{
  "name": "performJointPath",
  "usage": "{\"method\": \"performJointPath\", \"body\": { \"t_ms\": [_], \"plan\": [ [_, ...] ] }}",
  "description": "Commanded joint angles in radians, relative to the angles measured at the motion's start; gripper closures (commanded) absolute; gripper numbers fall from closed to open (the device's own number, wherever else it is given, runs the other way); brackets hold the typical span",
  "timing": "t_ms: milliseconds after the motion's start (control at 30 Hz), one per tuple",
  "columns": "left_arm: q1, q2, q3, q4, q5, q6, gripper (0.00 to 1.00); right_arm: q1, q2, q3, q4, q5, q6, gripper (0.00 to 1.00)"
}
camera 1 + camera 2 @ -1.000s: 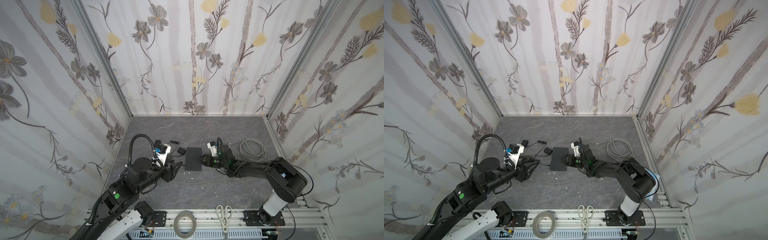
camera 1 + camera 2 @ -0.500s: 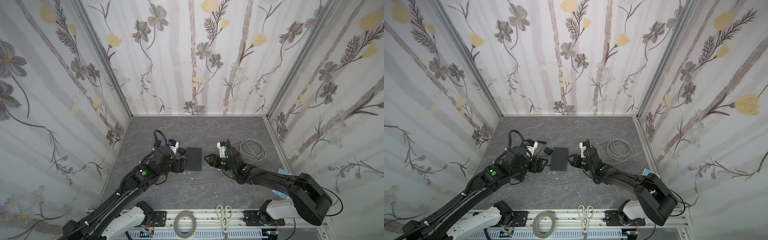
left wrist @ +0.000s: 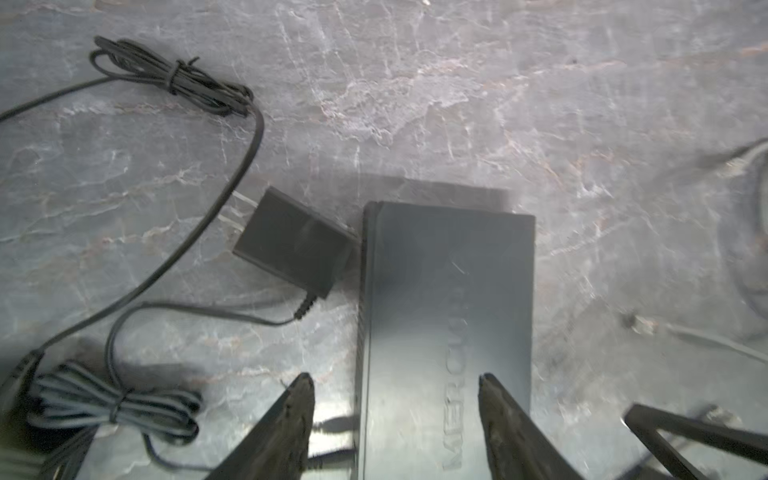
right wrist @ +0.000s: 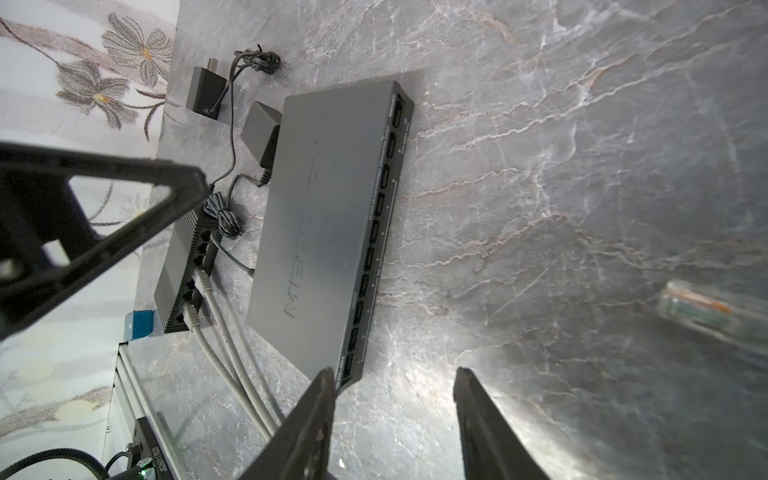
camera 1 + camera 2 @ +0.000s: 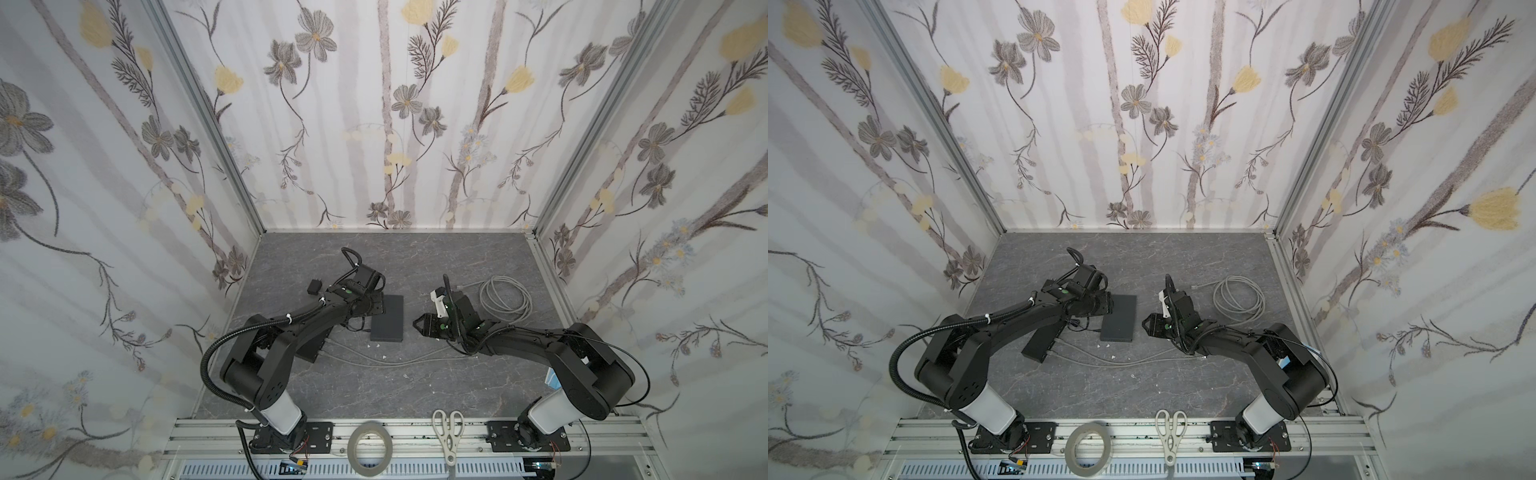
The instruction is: Insert the plug into the switch port
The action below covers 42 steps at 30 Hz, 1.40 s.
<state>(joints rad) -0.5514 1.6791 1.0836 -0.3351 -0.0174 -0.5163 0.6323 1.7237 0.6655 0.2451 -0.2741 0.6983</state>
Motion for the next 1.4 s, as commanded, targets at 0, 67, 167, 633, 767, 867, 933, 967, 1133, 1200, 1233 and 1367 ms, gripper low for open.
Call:
{"method": "performJointPath", "body": {
  "t_ms": [0, 67, 167, 633, 767, 867, 933, 967, 1133, 1200, 1233, 1367],
  "plan": [
    [0.030, 0.077, 0.072, -0.036, -0.039, 0.029, 0.40, -0.027, 0.007, -0.010, 0.055, -0.049, -0.044, 0.52],
    [0.047, 0.124, 0.116, -0.074, -0.034, 0.029, 0.46, -0.047, 0.005, -0.023, 0.068, -0.067, -0.045, 0.52],
    [0.051, 0.156, 0.137, -0.096, -0.042, 0.007, 0.46, -0.067, -0.001, -0.042, 0.085, -0.079, -0.049, 0.52],
    [0.087, 0.237, 0.172, -0.082, -0.063, -0.135, 0.37, -0.090, -0.011, -0.073, 0.090, -0.097, -0.083, 0.52],
    [0.100, 0.265, 0.204, -0.054, -0.049, -0.153, 0.39, -0.094, -0.010, -0.082, 0.098, -0.106, -0.080, 0.52],
    [0.107, 0.291, 0.242, -0.034, -0.037, -0.160, 0.41, -0.094, -0.008, -0.087, 0.102, -0.110, -0.080, 0.53],
    [0.107, 0.311, 0.269, -0.026, -0.033, -0.169, 0.44, -0.095, -0.010, -0.088, 0.102, -0.111, -0.077, 0.53],
    [0.108, 0.322, 0.283, -0.022, -0.030, -0.175, 0.45, -0.097, -0.010, -0.090, 0.102, -0.112, -0.078, 0.53],
    [0.108, 0.391, 0.381, -0.023, -0.024, -0.182, 0.50, -0.100, -0.025, -0.099, 0.100, -0.109, -0.077, 0.53],
    [0.108, 0.426, 0.441, -0.028, -0.028, -0.180, 0.53, -0.102, -0.028, -0.102, 0.101, -0.109, -0.078, 0.53],
    [0.108, 0.441, 0.465, -0.029, -0.030, -0.179, 0.53, -0.102, -0.031, -0.105, 0.100, -0.108, -0.078, 0.53],
    [0.108, 0.520, 0.566, -0.040, -0.017, -0.196, 0.53, -0.105, -0.044, -0.120, 0.102, -0.107, -0.078, 0.53]
  ]
}}
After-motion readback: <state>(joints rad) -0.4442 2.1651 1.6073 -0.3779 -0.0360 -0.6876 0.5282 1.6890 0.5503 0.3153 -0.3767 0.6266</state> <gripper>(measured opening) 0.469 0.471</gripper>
